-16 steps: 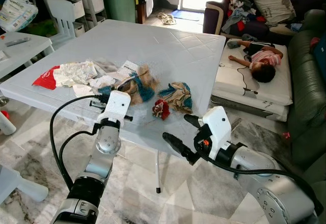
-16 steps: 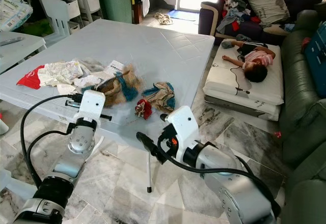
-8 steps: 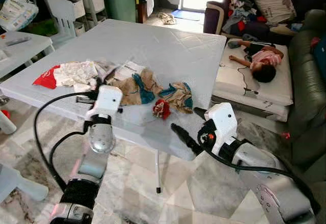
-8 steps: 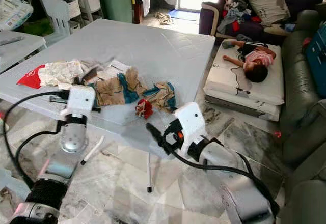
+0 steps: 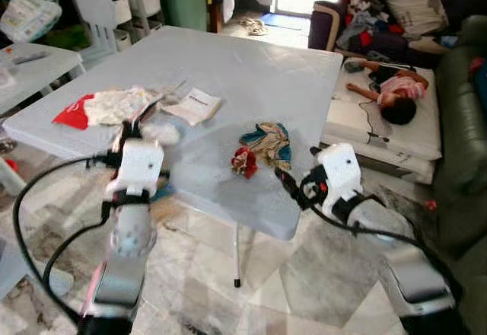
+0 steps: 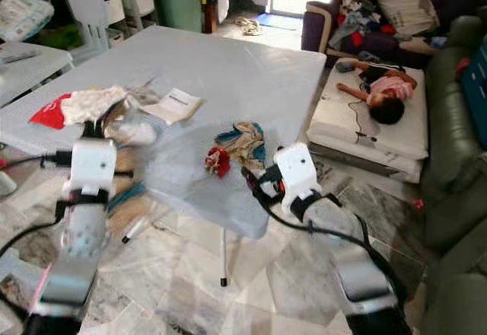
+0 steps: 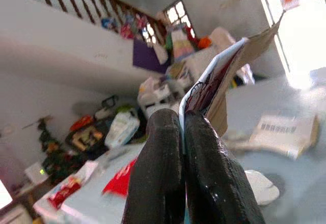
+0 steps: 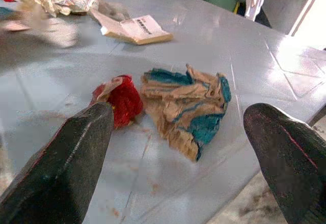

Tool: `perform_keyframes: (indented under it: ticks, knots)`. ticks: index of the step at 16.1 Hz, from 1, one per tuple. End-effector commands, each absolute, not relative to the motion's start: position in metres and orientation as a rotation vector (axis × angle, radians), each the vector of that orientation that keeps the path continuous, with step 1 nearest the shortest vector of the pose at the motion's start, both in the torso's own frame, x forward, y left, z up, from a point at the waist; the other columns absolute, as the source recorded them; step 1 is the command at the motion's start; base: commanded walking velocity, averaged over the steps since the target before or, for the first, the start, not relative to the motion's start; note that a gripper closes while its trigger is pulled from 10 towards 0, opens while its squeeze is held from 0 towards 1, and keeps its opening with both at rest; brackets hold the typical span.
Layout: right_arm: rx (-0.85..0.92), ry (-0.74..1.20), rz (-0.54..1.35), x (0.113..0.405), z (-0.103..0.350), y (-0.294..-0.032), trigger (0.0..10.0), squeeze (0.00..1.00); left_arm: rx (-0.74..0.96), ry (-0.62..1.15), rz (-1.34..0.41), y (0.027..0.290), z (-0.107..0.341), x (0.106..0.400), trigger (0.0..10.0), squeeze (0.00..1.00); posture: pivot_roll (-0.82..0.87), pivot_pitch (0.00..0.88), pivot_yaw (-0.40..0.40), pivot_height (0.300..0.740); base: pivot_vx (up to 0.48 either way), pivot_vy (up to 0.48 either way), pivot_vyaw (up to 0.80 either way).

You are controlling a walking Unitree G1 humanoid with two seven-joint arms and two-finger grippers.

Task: Picking trash to rubbish bin

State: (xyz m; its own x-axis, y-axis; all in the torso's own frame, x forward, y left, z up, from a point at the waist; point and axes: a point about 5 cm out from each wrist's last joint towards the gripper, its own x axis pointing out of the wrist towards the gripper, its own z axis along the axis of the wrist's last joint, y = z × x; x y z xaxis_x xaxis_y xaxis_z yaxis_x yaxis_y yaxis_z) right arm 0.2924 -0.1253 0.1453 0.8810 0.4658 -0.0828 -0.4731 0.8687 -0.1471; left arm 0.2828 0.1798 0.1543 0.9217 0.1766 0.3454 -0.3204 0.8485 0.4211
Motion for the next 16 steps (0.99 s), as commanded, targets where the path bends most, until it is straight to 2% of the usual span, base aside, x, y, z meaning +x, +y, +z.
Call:
perform_keyframes:
  ticks: [1,7,8,9,13,16]
  knots:
    - [-0.169,0.036,0.456,0.297,0.146,-0.131,10.0,0.0,0.506,-0.272,0.271,0.181,0.147,0.282,0.0,0.0,0.05,0.0,-0.055,0.74,0.0,0.0,0.0]
    - [-0.154,0.024,0.452,0.297,0.144,-0.132,10.0,0.0,0.463,-0.308,0.247,0.167,0.163,0.291,0.0,0.0,0.02,0.0,-0.057,0.74,0.0,0.0,0.0]
    - [-0.153,0.02,0.447,0.297,0.143,-0.132,10.0,0.4,0.469,-0.314,0.245,0.167,0.164,0.291,0.0,0.0,0.03,0.0,-0.057,0.74,0.0,0.0,0.0]
    - [-0.144,0.019,0.442,0.297,0.142,-0.132,10.0,1.0,0.471,-0.317,0.248,0.168,0.166,0.291,0.0,0.0,0.03,0.0,-0.057,0.74,0.0,0.0,0.0]
    - [-0.151,0.017,0.427,0.302,0.14,-0.133,10.0,1.0,0.476,-0.306,0.261,0.172,0.164,0.286,0.0,0.0,0.05,0.0,-0.064,0.74,0.0,0.0,0.0]
    - [-0.169,0.006,0.453,0.311,0.137,-0.124,10.0,1.0,0.471,-0.34,0.265,0.17,0.176,0.279,0.0,0.0,0.08,0.0,-0.064,0.74,0.0,0.0,0.0]
